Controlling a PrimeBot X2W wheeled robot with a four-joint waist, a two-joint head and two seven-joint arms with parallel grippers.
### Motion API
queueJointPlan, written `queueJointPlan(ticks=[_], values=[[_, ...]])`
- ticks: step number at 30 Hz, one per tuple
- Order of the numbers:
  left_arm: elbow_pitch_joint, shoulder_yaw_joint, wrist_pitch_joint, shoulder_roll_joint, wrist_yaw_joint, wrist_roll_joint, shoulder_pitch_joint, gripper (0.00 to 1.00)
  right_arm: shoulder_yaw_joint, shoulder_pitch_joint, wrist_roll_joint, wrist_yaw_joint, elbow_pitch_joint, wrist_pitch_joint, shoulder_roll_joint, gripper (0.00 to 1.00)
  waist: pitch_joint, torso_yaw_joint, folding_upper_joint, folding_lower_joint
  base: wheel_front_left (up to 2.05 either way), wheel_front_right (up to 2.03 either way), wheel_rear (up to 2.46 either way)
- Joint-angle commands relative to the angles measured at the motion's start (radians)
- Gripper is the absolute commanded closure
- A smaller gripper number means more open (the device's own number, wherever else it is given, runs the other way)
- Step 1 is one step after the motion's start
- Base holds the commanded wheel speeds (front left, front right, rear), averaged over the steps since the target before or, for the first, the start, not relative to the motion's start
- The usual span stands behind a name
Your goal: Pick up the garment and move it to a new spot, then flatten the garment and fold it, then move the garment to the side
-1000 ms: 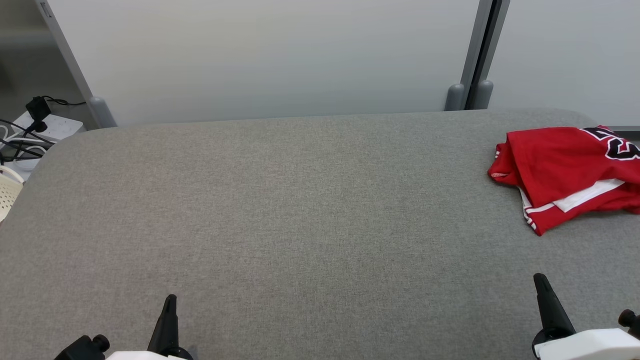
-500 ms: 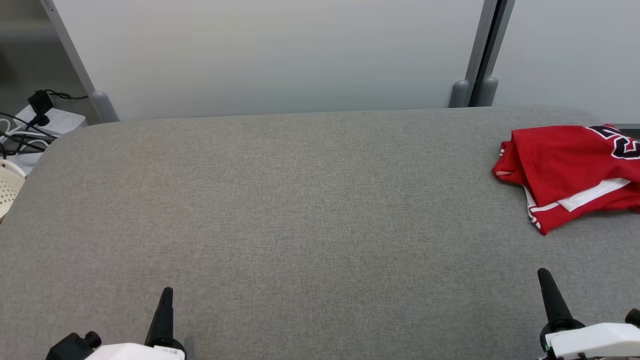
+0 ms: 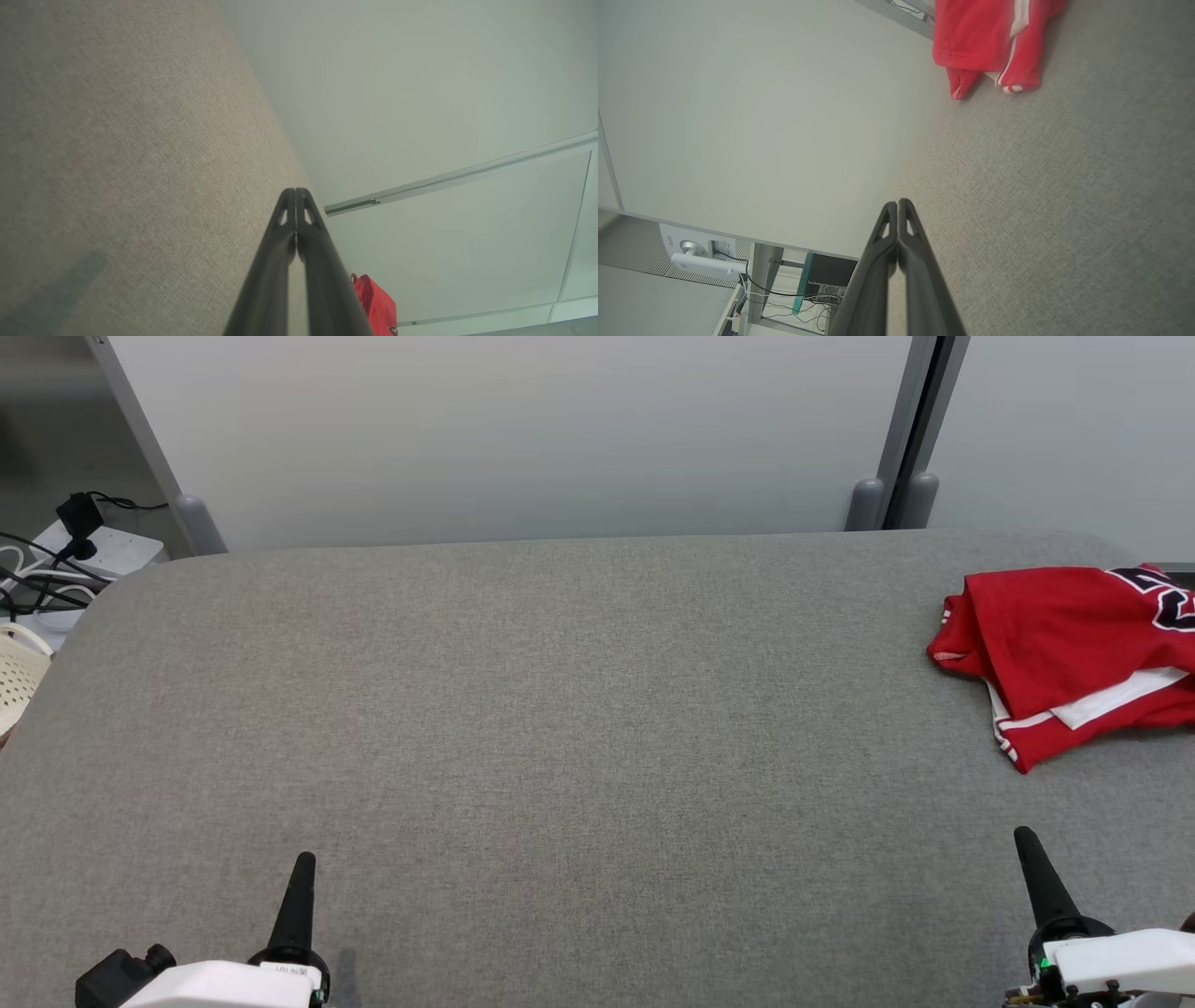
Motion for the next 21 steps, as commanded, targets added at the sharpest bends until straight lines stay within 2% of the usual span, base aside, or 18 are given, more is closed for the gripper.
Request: queueJointPlan(ticks=[1,21], values=[[-0.021,0.032,0.009,0.01,-0.013,-0.028,-0.065,1.0,0.009,-0.05,0.029,0.001,-0.021,0.015,-0.008,1.0,0.001,0.001,0.0,-0.0001,0.0,0.0,0.0],[-0.004,0.069,0.065,0.011,-0.048,-0.233,-0.11,1.0,-0.031,-0.078,0.227,0.001,-0.013,0.07,0.005,1.0,0.016,0.012,0.0,-0.0001,0.0,0.0,0.0]])
